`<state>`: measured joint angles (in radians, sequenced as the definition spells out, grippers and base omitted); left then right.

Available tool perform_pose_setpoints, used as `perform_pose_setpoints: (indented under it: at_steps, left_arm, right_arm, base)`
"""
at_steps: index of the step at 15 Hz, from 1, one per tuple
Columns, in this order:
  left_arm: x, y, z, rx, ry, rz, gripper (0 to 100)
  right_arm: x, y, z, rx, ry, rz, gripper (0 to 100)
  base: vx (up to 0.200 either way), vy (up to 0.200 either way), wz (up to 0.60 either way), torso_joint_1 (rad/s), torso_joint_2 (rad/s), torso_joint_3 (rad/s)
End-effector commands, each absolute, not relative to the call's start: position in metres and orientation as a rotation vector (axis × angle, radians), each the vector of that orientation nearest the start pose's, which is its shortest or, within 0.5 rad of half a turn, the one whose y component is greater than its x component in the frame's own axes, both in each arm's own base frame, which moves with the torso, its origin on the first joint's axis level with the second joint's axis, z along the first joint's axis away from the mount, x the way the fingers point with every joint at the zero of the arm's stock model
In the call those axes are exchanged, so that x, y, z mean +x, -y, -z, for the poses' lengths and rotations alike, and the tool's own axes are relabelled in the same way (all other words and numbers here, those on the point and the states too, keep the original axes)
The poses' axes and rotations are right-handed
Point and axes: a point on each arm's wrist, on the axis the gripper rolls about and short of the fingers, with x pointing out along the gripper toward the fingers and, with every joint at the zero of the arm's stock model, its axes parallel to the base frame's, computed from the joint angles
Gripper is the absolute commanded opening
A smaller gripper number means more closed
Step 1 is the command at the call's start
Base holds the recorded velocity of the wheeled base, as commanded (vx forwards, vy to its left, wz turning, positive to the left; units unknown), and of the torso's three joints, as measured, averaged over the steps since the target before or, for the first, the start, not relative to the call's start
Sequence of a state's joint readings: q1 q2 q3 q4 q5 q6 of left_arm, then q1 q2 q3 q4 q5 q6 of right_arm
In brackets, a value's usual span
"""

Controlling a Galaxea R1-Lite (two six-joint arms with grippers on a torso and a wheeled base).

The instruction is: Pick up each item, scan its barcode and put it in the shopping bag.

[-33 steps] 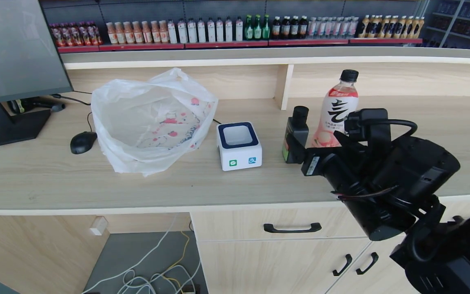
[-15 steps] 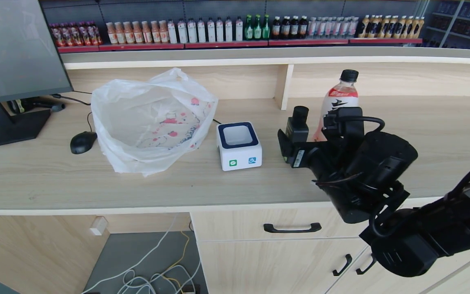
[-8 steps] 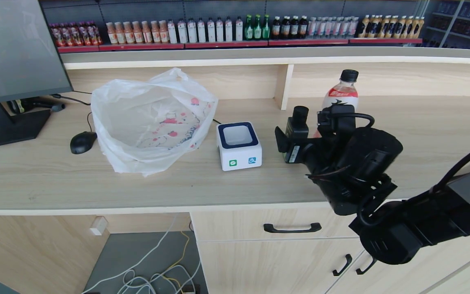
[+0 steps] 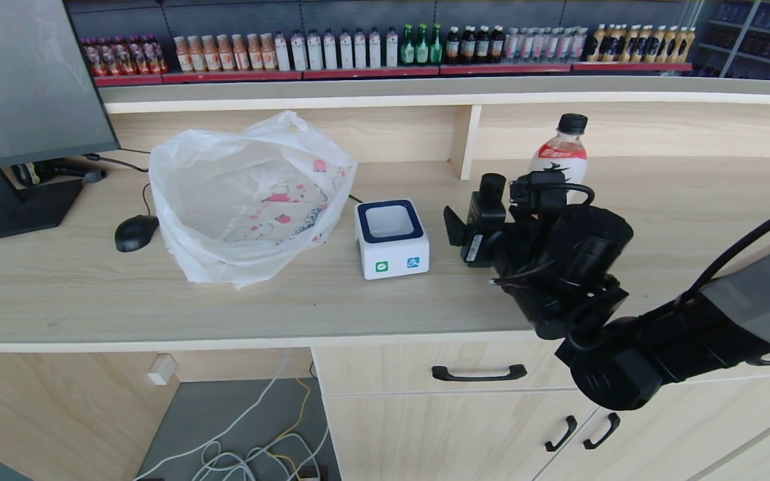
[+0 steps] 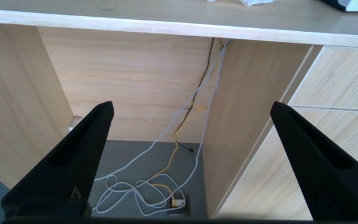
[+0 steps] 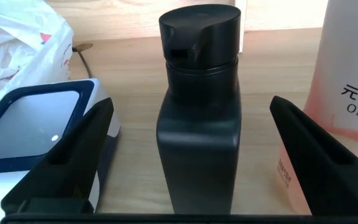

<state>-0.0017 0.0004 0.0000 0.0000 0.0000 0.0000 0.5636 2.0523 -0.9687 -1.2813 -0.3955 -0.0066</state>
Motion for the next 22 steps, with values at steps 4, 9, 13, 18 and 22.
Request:
perform_pose_setpoints:
  at_steps: [4,9,13,18,22]
  left_arm:
    - [-0.023,0.000,-0.075,0.000,0.000,0.002,100]
    - [-0.023,0.000,-0.075,0.000,0.000,0.002,100]
    - [-0.023,0.000,-0.075,0.000,0.000,0.002,100]
    - [-0.023,0.000,-0.075,0.000,0.000,0.002,100]
    - [-0.023,0.000,-0.075,0.000,0.000,0.002,100]
  right_arm:
    - [0.343,-0.197,-0.165,0.086,0.186,-0.152,100]
    - [0.356,-0.197,-0.157,0.081,0.181,-0.134,100]
    - [0.358,-0.198,-0.151,0.075,0.169,-0.135,100]
    - [0.361,-0.200,-0.147,0.075,0.163,-0.136,100]
    - [0.363,-0.197,-0.144,0.077,0.157,-0.129,100]
  base:
    - [0.000,0.000,0.00,0.000,0.00,0.000]
    - [0.000,0.000,0.00,0.000,0.00,0.000]
    - [0.000,0.000,0.00,0.000,0.00,0.000]
    - [0.000,0.000,0.00,0.000,0.00,0.000]
    - [0.000,0.000,0.00,0.000,0.00,0.000]
